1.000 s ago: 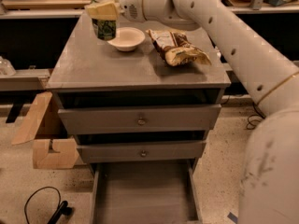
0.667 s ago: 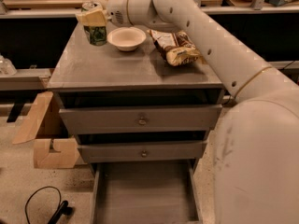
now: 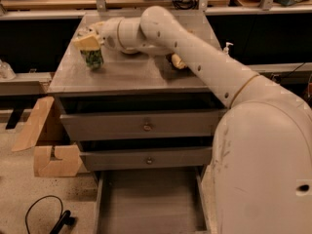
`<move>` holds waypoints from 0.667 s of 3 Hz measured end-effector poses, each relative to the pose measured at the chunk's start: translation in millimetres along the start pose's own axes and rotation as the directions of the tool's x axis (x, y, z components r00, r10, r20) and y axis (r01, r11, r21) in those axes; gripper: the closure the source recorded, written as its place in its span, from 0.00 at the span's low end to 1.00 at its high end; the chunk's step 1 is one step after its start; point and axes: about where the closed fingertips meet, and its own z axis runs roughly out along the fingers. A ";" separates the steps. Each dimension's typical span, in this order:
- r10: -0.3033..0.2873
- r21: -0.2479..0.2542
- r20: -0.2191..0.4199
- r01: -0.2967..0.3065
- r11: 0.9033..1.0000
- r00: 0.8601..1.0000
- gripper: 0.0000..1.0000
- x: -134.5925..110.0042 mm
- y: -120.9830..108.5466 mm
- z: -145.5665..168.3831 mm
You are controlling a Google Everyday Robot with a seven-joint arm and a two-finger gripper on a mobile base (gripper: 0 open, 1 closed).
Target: Pick green can from bottom drawer and place on counter
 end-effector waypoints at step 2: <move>0.008 0.006 0.013 -0.008 1.000 1.000 0.88 17.8 34.2 19.0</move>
Offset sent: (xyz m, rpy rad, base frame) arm -0.0243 0.0257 -0.0321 0.0155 0.0008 -0.0062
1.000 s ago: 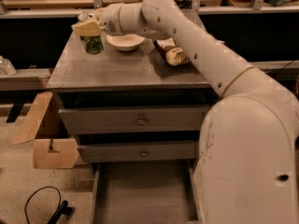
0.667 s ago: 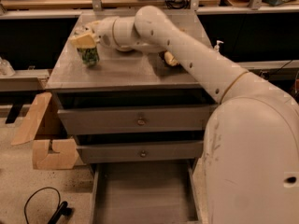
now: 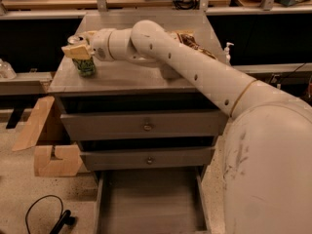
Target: Pick green can from bottom drawer and place on counter
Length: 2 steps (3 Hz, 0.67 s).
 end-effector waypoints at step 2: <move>0.000 -0.004 0.000 0.000 1.000 1.000 0.42 -2.5 1.9 1.9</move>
Offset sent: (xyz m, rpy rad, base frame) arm 0.0000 0.0000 0.0025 0.0000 0.0000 0.0000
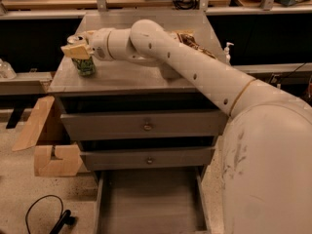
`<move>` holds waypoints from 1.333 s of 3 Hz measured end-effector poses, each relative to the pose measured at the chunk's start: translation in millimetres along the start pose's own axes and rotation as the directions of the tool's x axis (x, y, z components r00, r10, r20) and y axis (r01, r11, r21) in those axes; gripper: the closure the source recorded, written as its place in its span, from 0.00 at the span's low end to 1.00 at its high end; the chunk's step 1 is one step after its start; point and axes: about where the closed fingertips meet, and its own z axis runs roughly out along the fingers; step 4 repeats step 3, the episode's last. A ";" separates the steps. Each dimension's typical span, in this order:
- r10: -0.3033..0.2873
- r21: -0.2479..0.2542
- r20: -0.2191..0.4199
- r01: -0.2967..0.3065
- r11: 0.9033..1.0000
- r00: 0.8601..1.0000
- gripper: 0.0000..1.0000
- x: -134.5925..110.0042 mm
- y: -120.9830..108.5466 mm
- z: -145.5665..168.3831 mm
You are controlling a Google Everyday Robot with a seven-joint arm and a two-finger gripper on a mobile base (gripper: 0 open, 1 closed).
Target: Pick green can from bottom drawer and place on counter
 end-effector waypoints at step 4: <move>0.001 -0.009 0.000 -0.001 1.000 1.000 0.00 -0.1 4.3 4.5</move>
Offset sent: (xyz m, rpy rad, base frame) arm -0.0010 0.0024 -0.0005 0.0002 0.0009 0.0036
